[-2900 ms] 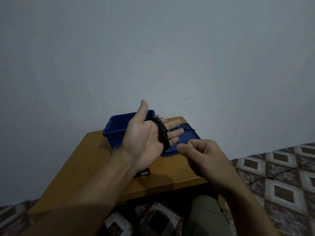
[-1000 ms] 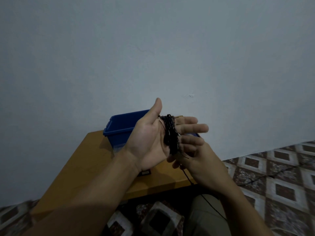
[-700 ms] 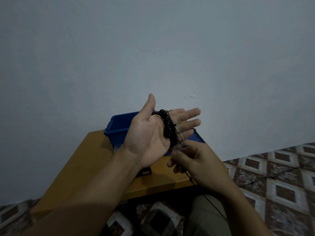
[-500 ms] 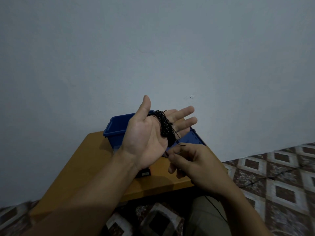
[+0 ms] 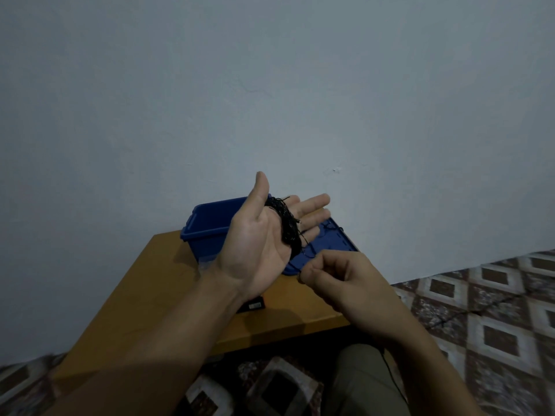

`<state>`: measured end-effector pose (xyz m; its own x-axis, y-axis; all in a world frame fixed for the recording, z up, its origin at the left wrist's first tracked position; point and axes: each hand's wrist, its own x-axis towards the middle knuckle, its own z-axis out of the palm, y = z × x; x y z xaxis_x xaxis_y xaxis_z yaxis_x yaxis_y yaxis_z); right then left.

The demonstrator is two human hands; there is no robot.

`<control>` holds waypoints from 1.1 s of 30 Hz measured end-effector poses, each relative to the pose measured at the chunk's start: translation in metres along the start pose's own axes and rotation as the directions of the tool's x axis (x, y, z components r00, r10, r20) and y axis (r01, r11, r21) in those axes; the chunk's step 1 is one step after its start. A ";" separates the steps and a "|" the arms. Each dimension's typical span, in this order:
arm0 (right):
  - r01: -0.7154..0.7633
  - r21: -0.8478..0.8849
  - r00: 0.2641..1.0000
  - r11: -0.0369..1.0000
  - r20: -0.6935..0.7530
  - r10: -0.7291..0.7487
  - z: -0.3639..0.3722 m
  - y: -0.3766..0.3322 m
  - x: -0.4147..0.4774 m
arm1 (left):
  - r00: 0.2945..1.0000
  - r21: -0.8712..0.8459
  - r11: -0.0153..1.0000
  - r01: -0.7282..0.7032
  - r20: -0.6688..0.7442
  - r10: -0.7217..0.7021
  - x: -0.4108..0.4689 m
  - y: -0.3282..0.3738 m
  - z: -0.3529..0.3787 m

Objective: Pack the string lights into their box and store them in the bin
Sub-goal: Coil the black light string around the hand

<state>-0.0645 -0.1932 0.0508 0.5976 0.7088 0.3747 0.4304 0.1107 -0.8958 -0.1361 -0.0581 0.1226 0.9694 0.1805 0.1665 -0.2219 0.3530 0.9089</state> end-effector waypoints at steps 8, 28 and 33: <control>0.011 0.081 0.998 0.997 -0.064 -0.006 -0.003 -0.004 0.000 | 0.997 0.132 0.988 0.073 -0.031 -0.070 0.004 0.001 -0.006; 0.101 -0.079 0.989 0.992 -0.098 -0.108 -0.013 -0.003 -0.002 | 0.979 0.709 0.676 0.203 -0.163 -0.123 0.001 0.006 -0.006; 0.119 0.080 0.983 0.990 -0.148 -0.106 -0.016 -0.006 -0.004 | 0.961 0.779 0.566 0.270 -0.183 -0.207 0.001 0.007 -0.008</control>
<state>-0.0583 -0.2080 0.0588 0.6423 0.5819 0.4989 0.4431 0.2492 -0.8612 -0.1375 -0.0476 0.1262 0.9582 0.2688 -0.0980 0.2186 -0.4667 0.8570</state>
